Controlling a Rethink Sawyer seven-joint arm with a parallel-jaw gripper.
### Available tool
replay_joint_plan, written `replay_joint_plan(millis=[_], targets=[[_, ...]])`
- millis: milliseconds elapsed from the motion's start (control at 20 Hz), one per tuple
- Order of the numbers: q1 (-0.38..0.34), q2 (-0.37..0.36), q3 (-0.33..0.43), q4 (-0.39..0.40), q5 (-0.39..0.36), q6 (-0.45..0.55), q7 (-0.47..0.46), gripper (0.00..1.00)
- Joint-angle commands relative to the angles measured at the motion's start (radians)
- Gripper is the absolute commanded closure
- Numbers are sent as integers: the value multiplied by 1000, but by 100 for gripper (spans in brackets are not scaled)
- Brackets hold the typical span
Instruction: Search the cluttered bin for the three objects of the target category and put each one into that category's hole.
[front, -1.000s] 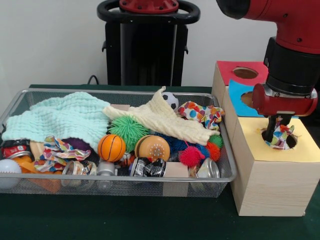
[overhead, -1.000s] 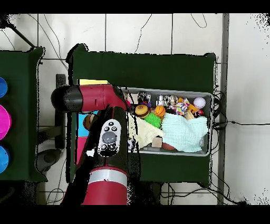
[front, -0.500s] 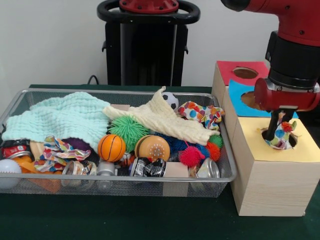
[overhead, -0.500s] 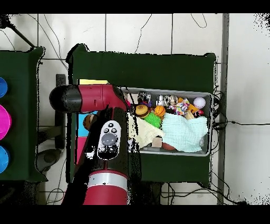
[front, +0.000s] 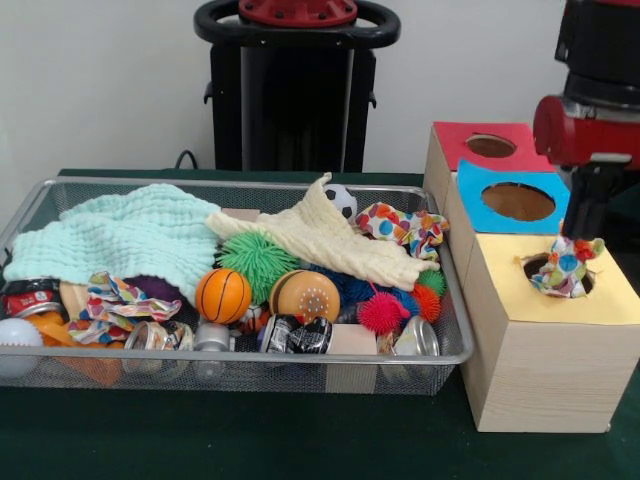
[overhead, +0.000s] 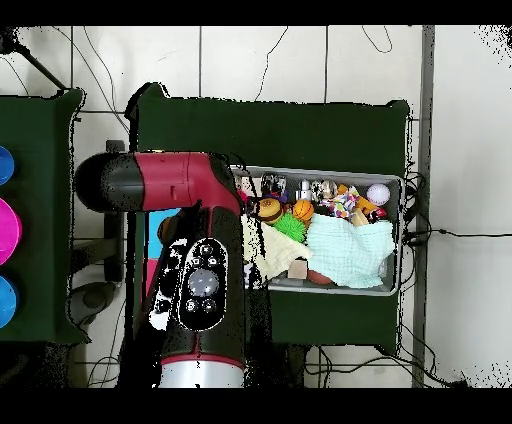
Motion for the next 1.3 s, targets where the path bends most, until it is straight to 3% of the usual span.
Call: replay_joint_plan(millis=[50,700,1300], targets=[[-40,-84,40,100,21,130,116,100],[-59,-98,51,131,8,107,110,100],[-58,-67,35,107,-22,122,105,100]])
